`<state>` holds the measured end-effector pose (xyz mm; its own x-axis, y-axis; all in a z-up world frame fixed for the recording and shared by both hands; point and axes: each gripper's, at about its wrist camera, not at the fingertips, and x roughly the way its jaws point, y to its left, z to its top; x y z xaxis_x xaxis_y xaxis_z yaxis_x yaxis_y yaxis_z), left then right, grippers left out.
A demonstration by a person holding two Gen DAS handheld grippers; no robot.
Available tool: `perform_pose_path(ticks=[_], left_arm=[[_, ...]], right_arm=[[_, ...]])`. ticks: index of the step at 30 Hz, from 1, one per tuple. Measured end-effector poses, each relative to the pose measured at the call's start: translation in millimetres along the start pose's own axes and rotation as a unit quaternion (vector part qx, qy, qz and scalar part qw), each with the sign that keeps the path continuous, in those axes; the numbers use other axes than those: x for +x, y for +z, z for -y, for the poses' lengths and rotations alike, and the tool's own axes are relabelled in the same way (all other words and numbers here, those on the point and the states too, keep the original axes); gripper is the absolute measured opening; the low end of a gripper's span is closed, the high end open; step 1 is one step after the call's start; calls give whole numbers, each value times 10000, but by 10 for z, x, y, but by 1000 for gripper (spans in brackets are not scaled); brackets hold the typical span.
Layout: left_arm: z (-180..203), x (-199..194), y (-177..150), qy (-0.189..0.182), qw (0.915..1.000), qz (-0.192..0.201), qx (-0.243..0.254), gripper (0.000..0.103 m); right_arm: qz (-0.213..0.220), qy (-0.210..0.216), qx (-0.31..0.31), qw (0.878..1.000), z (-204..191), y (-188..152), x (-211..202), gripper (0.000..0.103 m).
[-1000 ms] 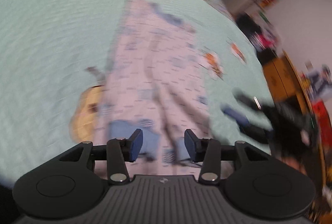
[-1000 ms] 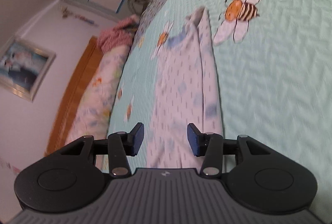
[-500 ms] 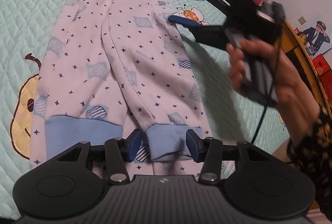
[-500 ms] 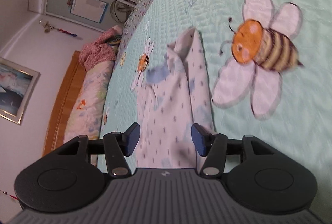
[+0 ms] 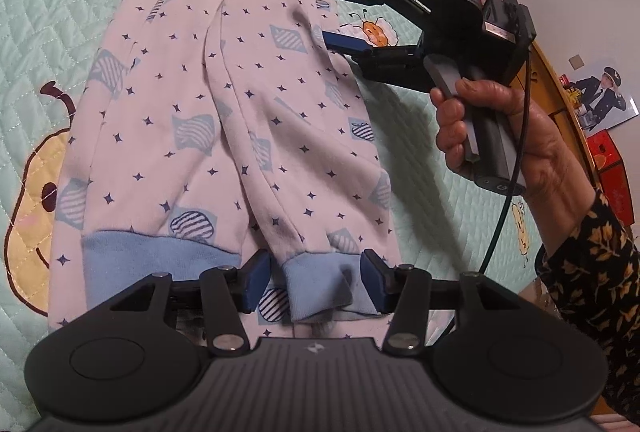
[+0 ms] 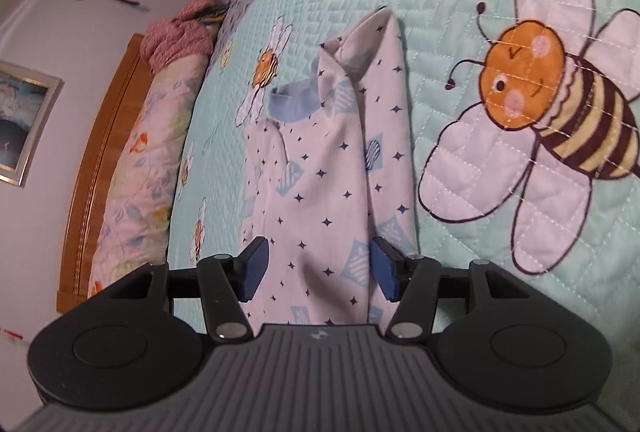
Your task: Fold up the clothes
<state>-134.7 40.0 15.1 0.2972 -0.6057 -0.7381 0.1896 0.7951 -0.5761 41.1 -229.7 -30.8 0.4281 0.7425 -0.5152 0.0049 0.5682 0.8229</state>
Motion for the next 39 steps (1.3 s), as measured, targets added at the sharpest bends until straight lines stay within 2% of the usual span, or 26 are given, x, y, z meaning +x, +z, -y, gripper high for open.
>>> perform_pose_path(ticks=[2,3,4,8,12,15,20,22,24,25,27,29,30,31,33,34,35,36,37,39], left_arm=[[-3,-1,0,-10,10000,-3,-5,53],[-3,-7,-4,-15,10000,-4,-5,53],[-3,-11,-6,-19,10000,-5,-4,53],[9,-22,-33,-16,10000,-2,57,53],[31,-18,-41,19,9999,-9,143,53],[15,-26,-54,-21,9999,15,124,53],[-18,-42,-51,-67,10000,59,-4,53],[2,-26,-56,-51,10000,80,22,53],[14,-10,-60,-35,9999,88,46,54],[19,-8,-61,-26,9999,85,65,54],[24,-7,-60,-8,9999,79,104,54],[25,-11,-61,1,9999,63,124,54],[26,-13,-63,5,9999,54,133,54],[22,-20,-64,1,9999,43,128,54],[4,-43,-75,-22,9999,40,116,54],[-6,-55,-82,-34,9999,40,111,54],[-11,-58,-83,-46,9999,47,94,54],[-15,-58,-82,-58,9999,57,74,54],[-23,-66,-84,-72,9999,70,29,54],[-44,-95,-89,-87,9999,96,-83,54]], right_arm=[[-60,-31,-105,9999,-1,11,14,42],[-90,-46,-158,9998,-2,17,21,20],[-111,-59,-199,9997,3,21,26,6],[227,-36,-389,9990,-42,58,-53,5],[317,-722,-750,9941,-84,120,14,3],[297,-422,-471,9976,-2,121,30,7],[845,-526,-437,9941,-38,50,-209,13],[1114,-572,-776,9891,-237,-46,-332,15],[1005,-147,-957,9902,-397,-130,-348,21],[794,35,-960,9922,-445,-157,-280,31],[386,-146,-1124,9928,-486,-163,-56,38],[26,-369,-1298,9908,-504,-159,164,38],[-10,-607,-1424,9880,-441,-127,263,23],[-7,-777,-1496,9857,-388,-93,328,0],[208,-779,-1355,9875,-336,-30,274,1],[328,-751,-1230,9890,-346,-36,204,12],[396,-644,-1194,9900,-379,-71,124,18],[423,-461,-1226,9905,-423,-138,34,30],[429,-284,-1242,9909,-465,-212,-58,34],[323,52,-1184,9924,-526,-405,-247,34]])
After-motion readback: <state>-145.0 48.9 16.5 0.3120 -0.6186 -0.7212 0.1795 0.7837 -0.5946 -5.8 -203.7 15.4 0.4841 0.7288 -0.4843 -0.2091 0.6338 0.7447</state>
